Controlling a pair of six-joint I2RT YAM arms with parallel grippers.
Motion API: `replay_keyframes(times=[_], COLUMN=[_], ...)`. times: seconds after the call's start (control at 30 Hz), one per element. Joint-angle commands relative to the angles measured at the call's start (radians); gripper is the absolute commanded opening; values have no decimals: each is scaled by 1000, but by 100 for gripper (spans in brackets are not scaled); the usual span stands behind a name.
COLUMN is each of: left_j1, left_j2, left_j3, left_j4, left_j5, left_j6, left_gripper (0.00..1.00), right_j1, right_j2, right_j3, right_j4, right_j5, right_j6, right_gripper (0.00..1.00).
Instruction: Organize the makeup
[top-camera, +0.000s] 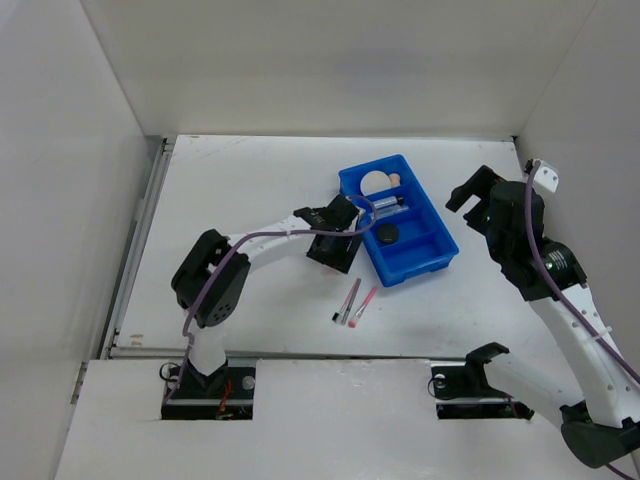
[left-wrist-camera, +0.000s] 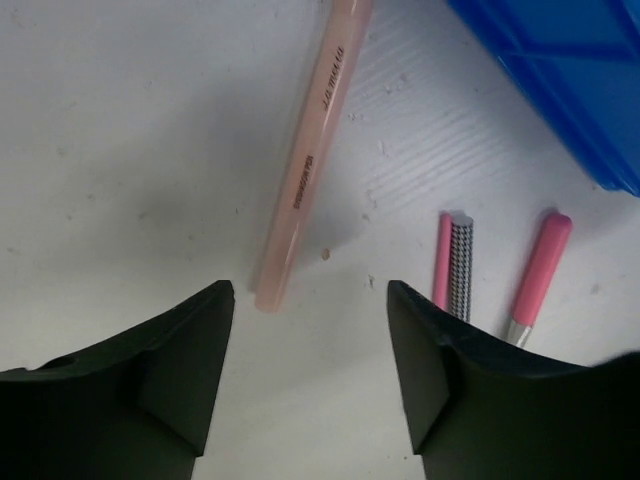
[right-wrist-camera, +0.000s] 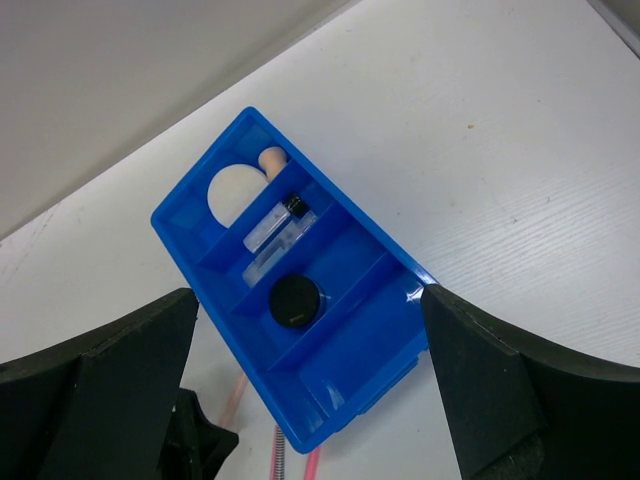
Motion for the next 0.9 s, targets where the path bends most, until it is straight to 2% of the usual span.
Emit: replay_keyframes(times=[0.0, 0.23, 0.37, 0.4, 0.7, 0.8, 0.87], left_j1=[-2, -2, -2, -2, -2, -2, -2], left_j2=[71, 160, 169, 159, -65, -143, -165], left_j3=[61, 112, 121, 121, 83, 125, 178], left_j4=[12, 0, -43, -54, -192, -201, -201], left_j5=[-38, -136, -199, -199, -334, -258, -114], left_j6=[39, 25, 7, -2, 30, 104, 154], left_gripper=[55, 38, 11, 1, 0, 0, 0], right_j1=[-4, -4, -4, -4, -4, -4, -4], right_j2=[-20, -20, -20, -20, -20, -20, -20], right_j3=[0, 9, 9, 9, 9, 9, 9], right_j4=[25, 16, 16, 16, 27, 27, 27], right_j5=[-4, 16, 16, 16, 16, 16, 16], right_j6=[11, 11, 11, 11, 11, 11, 11], right_gripper=[100, 100, 100, 100, 100, 100, 100])
